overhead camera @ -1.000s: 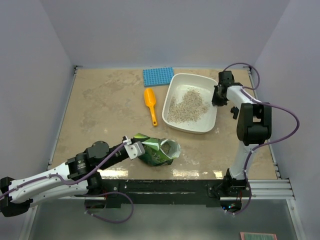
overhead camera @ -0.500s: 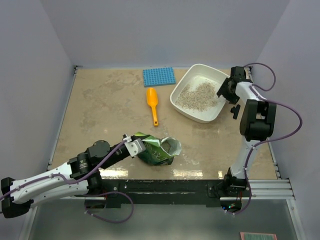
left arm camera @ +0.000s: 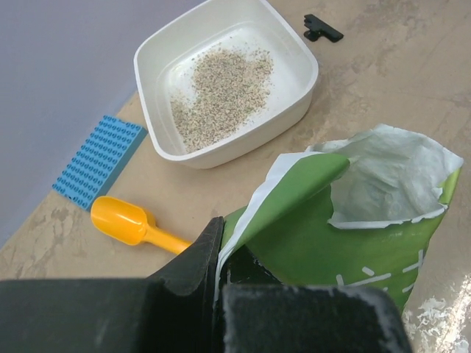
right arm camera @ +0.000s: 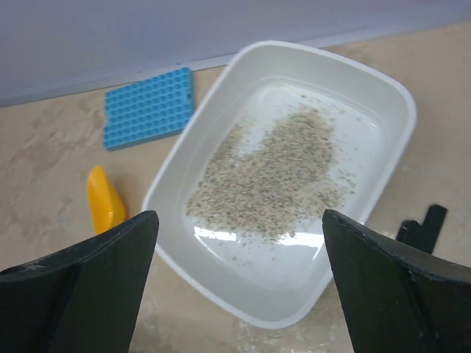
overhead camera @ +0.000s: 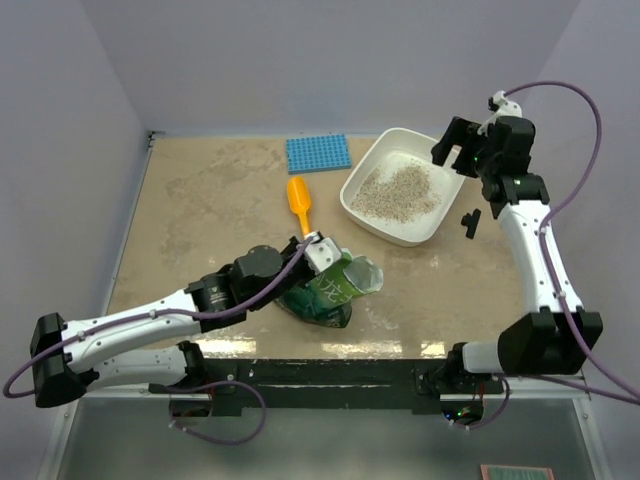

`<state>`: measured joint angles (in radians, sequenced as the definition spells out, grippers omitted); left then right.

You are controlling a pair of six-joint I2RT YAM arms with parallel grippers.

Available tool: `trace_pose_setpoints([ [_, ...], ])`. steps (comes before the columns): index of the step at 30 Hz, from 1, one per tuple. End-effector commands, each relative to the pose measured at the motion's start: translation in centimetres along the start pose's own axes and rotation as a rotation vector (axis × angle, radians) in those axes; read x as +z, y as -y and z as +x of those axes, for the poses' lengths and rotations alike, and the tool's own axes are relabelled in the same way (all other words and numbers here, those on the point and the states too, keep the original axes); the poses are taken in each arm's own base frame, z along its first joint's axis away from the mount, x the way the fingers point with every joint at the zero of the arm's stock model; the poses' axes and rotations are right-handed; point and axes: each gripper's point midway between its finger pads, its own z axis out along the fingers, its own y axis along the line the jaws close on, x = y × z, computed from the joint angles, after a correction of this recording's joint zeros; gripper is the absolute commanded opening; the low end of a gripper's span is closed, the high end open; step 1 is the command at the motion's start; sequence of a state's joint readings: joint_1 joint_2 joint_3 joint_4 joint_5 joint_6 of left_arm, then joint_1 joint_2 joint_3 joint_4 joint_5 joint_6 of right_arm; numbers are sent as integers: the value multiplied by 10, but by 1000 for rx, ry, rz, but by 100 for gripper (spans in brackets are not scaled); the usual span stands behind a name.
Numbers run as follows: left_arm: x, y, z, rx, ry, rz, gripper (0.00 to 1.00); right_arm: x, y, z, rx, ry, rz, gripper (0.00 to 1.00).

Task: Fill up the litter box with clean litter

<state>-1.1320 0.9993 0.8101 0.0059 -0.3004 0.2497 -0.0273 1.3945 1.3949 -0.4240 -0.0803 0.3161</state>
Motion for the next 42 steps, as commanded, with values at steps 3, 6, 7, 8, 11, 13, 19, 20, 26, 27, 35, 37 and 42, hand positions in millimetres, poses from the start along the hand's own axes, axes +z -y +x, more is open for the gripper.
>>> trace_pose_setpoints([
  [3,16,-43,-146,-132,329,-76,0,-42,-65,1,-195,13,-239,98],
  [6,26,-52,-161,-145,331,-51,0,-54,-78,9,-215,7,-322,98],
  [7,29,-50,-161,-143,325,-24,0,-57,-80,10,-230,16,-339,98],
  [8,35,-51,-150,-141,278,-16,0,-60,-81,11,-236,18,-352,98],
  [11,33,-57,-130,-102,225,-8,0,-75,-89,20,-259,34,-422,98],
  [13,31,-57,-98,-65,173,-5,0,-89,-98,25,-274,61,-502,98],
  [19,-9,-70,-51,-27,219,177,0,-115,-122,49,-318,141,-727,98],
  [20,-12,-75,-46,-17,224,172,0,-115,-122,63,-323,129,-758,98],
  [26,-26,-38,-36,-19,219,397,0,-104,-133,69,-388,163,-862,98],
  [27,-27,-33,-37,-16,222,431,0,-101,-137,78,-418,129,-903,99],
  [35,-43,-10,-60,59,230,675,0,-120,-157,100,-560,108,-1208,98],
  [37,-44,-11,-63,92,231,693,0,-121,-157,113,-581,64,-1266,98],
  [42,-47,-17,-74,145,220,696,0,-137,-162,129,-686,54,-1360,98],
])
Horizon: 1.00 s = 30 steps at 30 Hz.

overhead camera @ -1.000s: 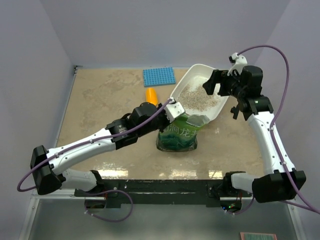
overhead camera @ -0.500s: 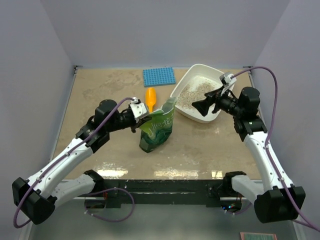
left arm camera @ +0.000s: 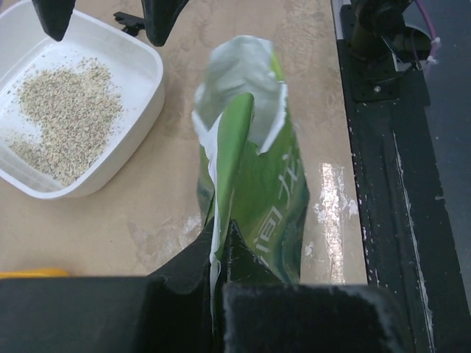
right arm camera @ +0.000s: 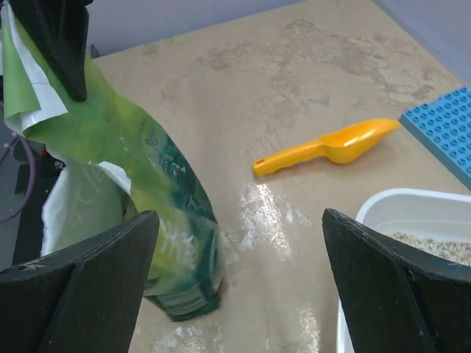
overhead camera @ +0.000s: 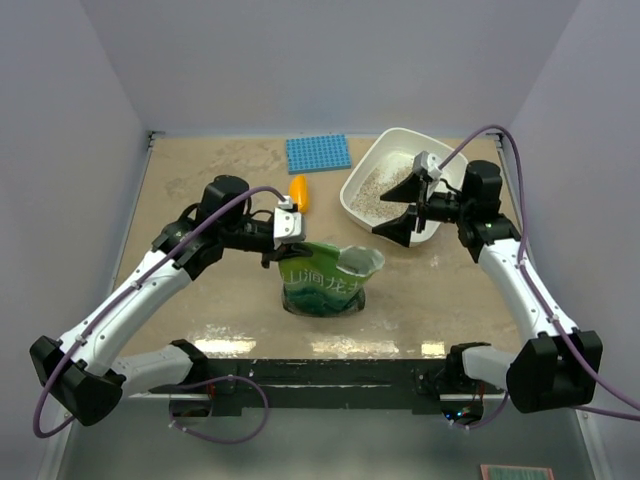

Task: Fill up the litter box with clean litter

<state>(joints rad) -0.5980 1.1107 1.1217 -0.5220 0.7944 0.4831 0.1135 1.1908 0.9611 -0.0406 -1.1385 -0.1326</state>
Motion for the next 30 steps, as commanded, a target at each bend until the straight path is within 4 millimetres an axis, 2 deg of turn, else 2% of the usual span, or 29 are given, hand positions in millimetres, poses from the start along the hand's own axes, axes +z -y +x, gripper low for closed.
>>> trace_pose_setpoints([
  [1,-16,6,-69,240,153,64,0,-1,-38,-13,-198,4,-157,98],
  [2,-15,4,-68,239,148,63,0,-1,-43,-3,-187,-3,-163,98],
  [6,-7,2,-53,213,129,63,0,-1,-72,0,-201,34,-199,98],
  [7,-5,2,-48,203,130,65,0,-2,-77,9,-173,37,-204,98],
  [8,-4,2,-46,195,129,64,0,-6,-90,5,-173,54,-227,98],
  [9,-3,2,-45,185,130,58,0,-7,-93,-1,-173,75,-220,99],
  [10,-1,1,-42,179,131,55,0,-8,-93,4,-147,75,-199,99],
  [12,-2,1,-40,165,132,37,0,-12,-105,-2,-92,97,-222,98],
  [16,-3,-4,-38,163,133,-9,0,-14,-98,1,-28,89,-125,98],
  [23,-11,-6,-43,170,139,-56,0,-20,-107,-7,88,97,-84,98],
  [30,-14,-22,-42,116,120,-152,0,-24,-122,3,227,69,-87,98],
])
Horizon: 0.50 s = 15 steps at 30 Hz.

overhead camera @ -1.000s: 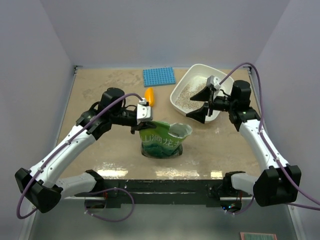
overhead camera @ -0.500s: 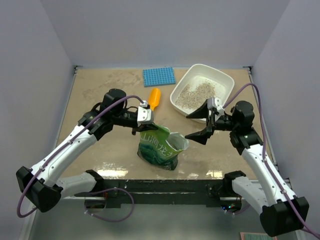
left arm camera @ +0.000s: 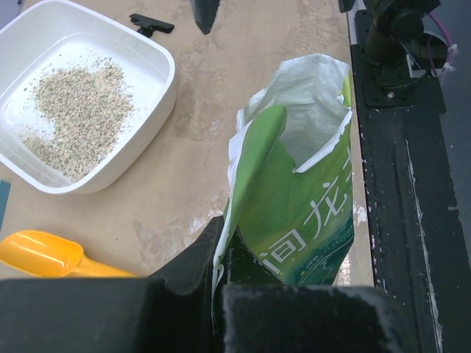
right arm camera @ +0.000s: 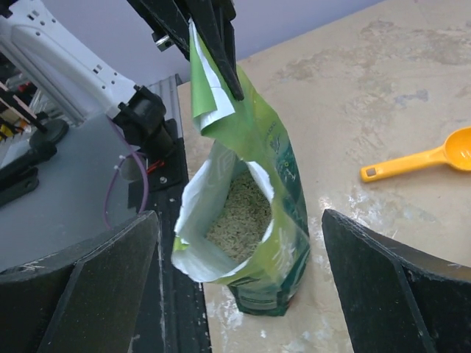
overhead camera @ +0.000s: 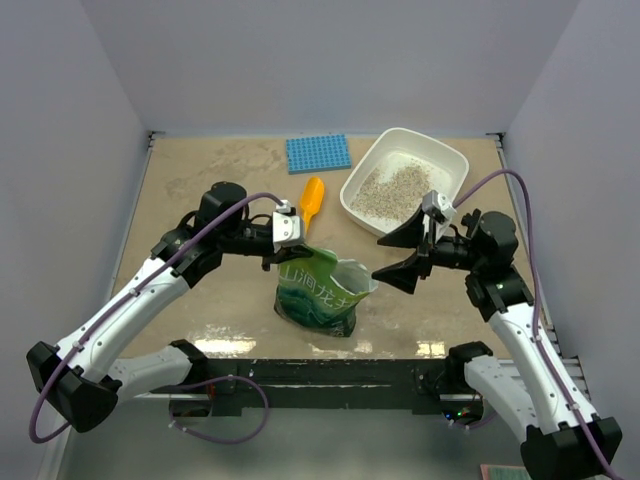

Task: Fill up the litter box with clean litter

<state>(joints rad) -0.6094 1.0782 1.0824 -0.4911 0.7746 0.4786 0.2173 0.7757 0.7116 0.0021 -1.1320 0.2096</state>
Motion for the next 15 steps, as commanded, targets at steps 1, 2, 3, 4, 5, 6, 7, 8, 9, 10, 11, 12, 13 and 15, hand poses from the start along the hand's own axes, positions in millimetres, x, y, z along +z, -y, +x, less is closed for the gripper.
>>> trace_pose_setpoints([
  [1,-13,-29,-44,96,111,-149,0,-2,-11,5,95,5,16,98],
  [2,-13,-30,-44,91,111,-156,0,-2,-14,6,93,10,19,98],
  [3,-13,-32,-43,85,107,-166,0,-2,-14,8,93,10,19,98],
  [4,-12,-32,-43,83,105,-164,0,-1,-14,15,103,4,19,98],
  [5,-12,-32,-42,78,103,-164,0,0,-15,19,109,-2,16,98],
  [6,-11,-32,-41,75,101,-163,0,2,-13,21,113,-2,21,98],
  [7,-11,-32,-39,70,95,-159,0,3,-12,26,124,-10,20,98],
  [8,-10,-31,-37,65,92,-158,0,5,-13,29,132,-19,15,98],
  [9,-10,-31,-36,63,90,-157,0,7,-11,30,129,-20,24,98],
  [10,-9,-31,-35,60,88,-156,0,9,-10,27,109,-11,23,98],
  [11,-10,-30,-35,60,89,-154,0,11,-10,28,104,-15,18,98],
  [12,-10,-30,-34,58,87,-153,0,13,-8,29,105,-18,19,98],
  [13,-10,-29,-34,57,86,-153,0,14,-5,32,109,-24,25,98],
  [15,-10,-29,-34,53,84,-153,0,19,-3,37,114,-38,27,98],
])
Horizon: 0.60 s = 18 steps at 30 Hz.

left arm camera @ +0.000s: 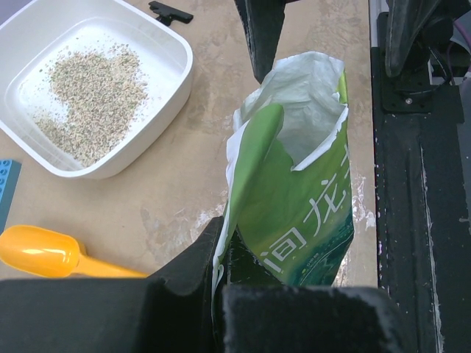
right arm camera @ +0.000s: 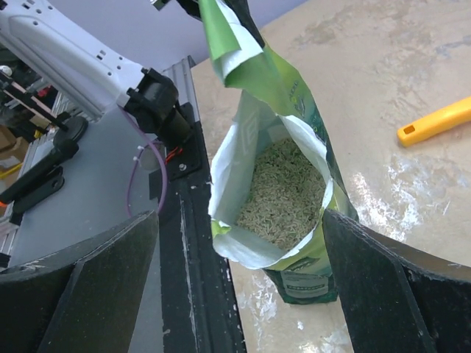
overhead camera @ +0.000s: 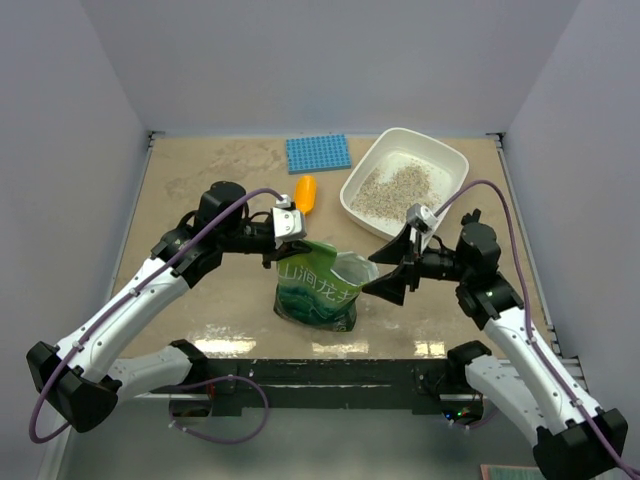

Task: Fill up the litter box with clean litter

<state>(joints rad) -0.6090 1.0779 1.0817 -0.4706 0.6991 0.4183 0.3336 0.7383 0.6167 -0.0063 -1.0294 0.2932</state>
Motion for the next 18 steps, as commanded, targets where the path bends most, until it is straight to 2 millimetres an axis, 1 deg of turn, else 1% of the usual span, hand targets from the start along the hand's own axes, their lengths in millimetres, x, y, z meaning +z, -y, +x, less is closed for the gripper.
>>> trace_pose_setpoints([
  [1,-9,-16,-38,94,113,-77,0,8,10,0,-22,9,39,98],
  [3,-10,-16,-40,97,117,-80,0,12,14,3,-32,-3,52,98],
  [6,-11,-15,-41,97,117,-79,0,13,14,-6,-79,5,69,98],
  [7,-12,-15,-41,99,118,-81,0,15,15,-6,-82,-1,64,98],
  [8,-12,-15,-40,97,116,-81,0,15,16,0,-65,-27,64,98],
  [9,-11,-15,-38,95,110,-84,0,16,15,-1,-69,-32,58,98],
  [14,-10,-16,-36,92,107,-85,0,23,5,7,-67,-46,21,98],
  [16,-9,-16,-35,88,106,-85,0,28,4,14,-53,-59,14,98],
  [18,-8,-17,-35,85,106,-81,0,31,6,20,-35,-73,24,98],
])
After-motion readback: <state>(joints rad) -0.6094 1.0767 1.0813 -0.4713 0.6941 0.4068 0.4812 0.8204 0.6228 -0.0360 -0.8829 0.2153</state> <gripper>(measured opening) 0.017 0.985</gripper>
